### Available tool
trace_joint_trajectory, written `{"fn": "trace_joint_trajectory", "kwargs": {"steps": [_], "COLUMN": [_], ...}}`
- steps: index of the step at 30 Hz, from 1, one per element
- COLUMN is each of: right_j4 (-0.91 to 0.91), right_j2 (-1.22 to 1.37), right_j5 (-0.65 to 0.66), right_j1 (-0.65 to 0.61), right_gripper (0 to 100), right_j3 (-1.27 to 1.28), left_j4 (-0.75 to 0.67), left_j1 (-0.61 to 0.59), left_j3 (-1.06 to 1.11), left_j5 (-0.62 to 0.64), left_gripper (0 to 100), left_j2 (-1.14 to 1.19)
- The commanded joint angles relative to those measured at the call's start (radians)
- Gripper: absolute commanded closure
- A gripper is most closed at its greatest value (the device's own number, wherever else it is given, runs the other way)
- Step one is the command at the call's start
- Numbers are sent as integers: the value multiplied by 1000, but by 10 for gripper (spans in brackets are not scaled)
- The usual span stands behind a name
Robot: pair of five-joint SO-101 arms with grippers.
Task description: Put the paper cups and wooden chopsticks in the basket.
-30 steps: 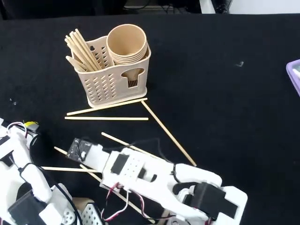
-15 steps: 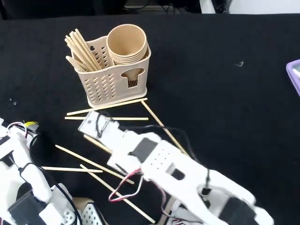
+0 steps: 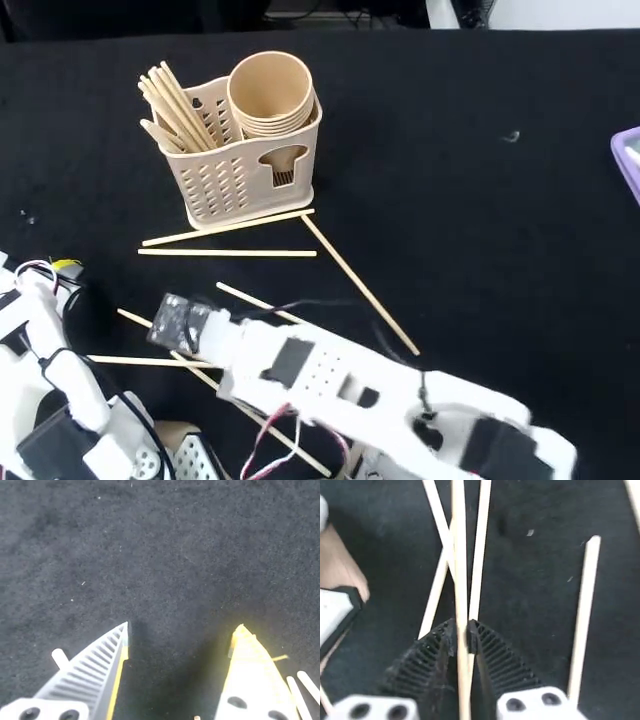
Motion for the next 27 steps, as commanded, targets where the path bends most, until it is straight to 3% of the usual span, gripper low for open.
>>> {"fn": "trace_joint_trajectory", "kwargs": {"steps": [1,4,9,12,14,23,27], "right_j4": [-5,86,155,78,15,-161,-103], "right_j2": [102,148,156,166,193,389,401], "right_j5": [-78,-97,-98,-110,-140,-140,-140], "right_j1": [-17,-18,-95,-166,-144,-127,-121], "right_gripper": [803,722,708,708,708,711,717], "right_j3": [-108,-196,-289,-291,-280,-283,-334], "left_j4": [-12,-12,-12,-12,-12,-12,-12], "left_j1": [-8,-10,-45,-102,-127,-137,-137], "left_j3": [-10,-12,-13,-15,-18,-30,-28], "left_j5": [0,0,11,98,132,141,141], "left_gripper": [679,679,679,679,679,679,679], "left_j2": [-34,-34,-34,-34,-34,-34,-34]}}
